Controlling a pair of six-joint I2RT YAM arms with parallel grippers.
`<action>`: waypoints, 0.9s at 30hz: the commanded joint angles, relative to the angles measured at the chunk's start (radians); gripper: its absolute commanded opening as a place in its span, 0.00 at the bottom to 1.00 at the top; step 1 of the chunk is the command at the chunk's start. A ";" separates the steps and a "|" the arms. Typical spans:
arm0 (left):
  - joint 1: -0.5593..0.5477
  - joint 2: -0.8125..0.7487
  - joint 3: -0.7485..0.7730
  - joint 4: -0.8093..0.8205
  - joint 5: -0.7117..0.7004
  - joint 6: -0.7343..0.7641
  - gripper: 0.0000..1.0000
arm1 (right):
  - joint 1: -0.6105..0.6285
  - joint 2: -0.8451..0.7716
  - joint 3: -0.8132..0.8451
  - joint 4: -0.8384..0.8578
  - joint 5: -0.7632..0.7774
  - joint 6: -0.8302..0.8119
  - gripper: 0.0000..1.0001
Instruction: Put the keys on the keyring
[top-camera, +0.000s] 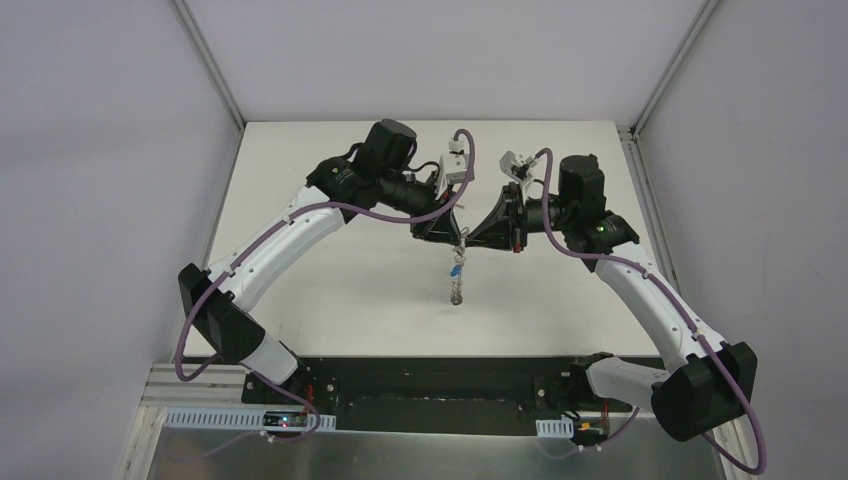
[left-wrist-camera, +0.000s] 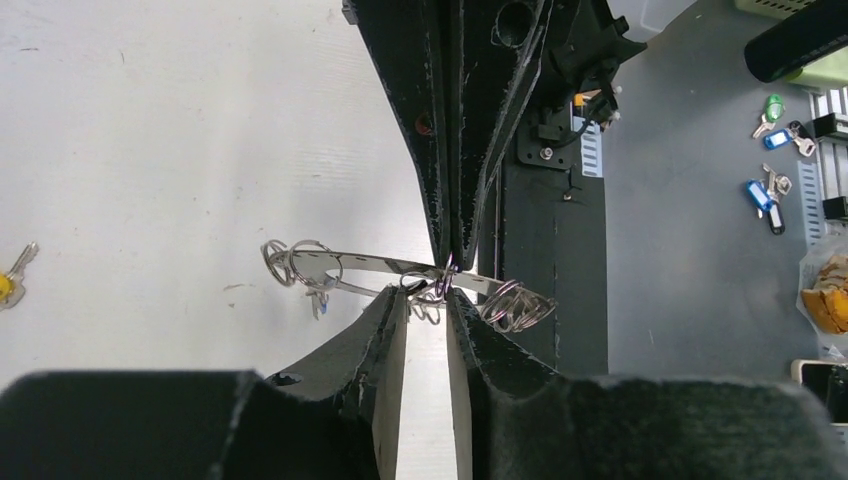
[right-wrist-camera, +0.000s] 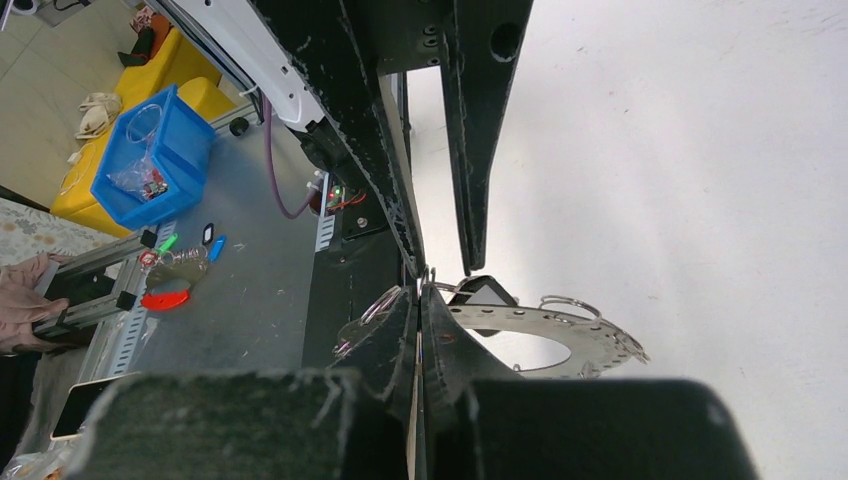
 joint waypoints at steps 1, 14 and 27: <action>-0.002 0.003 0.025 0.041 0.047 -0.024 0.20 | -0.005 -0.009 0.026 0.033 -0.042 0.014 0.00; -0.002 0.019 0.024 0.050 0.096 -0.063 0.04 | -0.009 -0.009 0.019 0.051 -0.024 0.033 0.00; -0.002 0.004 0.065 -0.044 0.018 -0.063 0.00 | -0.011 -0.012 -0.001 0.065 0.007 0.038 0.00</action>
